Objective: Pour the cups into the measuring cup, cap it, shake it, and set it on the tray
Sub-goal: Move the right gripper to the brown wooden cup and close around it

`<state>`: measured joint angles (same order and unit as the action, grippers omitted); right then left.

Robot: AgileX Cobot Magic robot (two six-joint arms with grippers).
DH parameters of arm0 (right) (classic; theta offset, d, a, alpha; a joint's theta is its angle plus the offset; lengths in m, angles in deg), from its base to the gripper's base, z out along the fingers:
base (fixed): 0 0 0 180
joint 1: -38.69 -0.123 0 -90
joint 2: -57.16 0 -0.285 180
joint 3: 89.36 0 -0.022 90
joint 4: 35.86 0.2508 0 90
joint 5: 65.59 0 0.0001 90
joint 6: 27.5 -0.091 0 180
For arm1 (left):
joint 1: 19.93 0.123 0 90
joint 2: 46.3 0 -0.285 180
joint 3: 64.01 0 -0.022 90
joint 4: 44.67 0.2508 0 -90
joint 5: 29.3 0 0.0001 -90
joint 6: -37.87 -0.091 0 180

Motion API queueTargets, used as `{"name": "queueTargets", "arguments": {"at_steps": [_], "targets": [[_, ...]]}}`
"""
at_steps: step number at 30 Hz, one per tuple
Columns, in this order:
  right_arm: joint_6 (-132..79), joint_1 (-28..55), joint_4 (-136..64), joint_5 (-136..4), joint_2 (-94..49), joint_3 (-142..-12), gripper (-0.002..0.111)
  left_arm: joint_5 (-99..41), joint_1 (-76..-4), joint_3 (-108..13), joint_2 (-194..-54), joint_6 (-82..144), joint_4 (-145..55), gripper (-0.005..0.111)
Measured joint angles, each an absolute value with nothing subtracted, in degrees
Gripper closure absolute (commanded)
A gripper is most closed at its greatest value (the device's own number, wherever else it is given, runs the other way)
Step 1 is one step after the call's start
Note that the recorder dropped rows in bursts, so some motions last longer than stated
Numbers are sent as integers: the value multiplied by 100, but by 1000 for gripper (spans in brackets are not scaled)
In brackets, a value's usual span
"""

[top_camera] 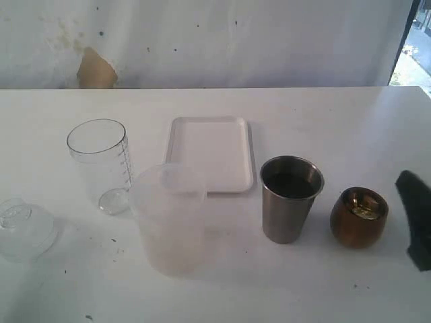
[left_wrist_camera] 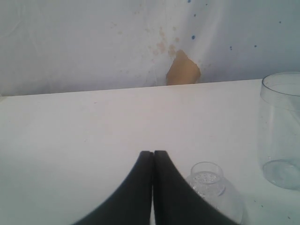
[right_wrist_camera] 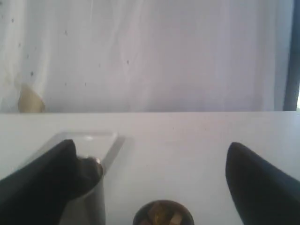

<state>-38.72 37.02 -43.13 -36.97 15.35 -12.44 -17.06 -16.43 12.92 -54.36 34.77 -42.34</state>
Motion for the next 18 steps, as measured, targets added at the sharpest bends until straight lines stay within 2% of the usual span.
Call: {"name": "queueTargets", "arguments": {"at_steps": [2, 6, 12, 18], "targets": [[-3566, 3702, -5072, -3441, 617, -1244, 29, -1706, -1643, 1292, -5436, 3477, -4234, 106], [-3071, 3702, -5140, -2526, -817, -1244, 29, -1706, -1643, 1292, -5436, 3477, -4234, 106], [-2750, 3702, -3909, -1552, -2078, -1234, 29, -1706, -1643, 1292, -5436, 3477, -4234, 106], [-2691, 3702, -4077, -841, -3351, -1371, 29, -1706, -1643, 1292, -5436, 3477, -4234, 106]]}}
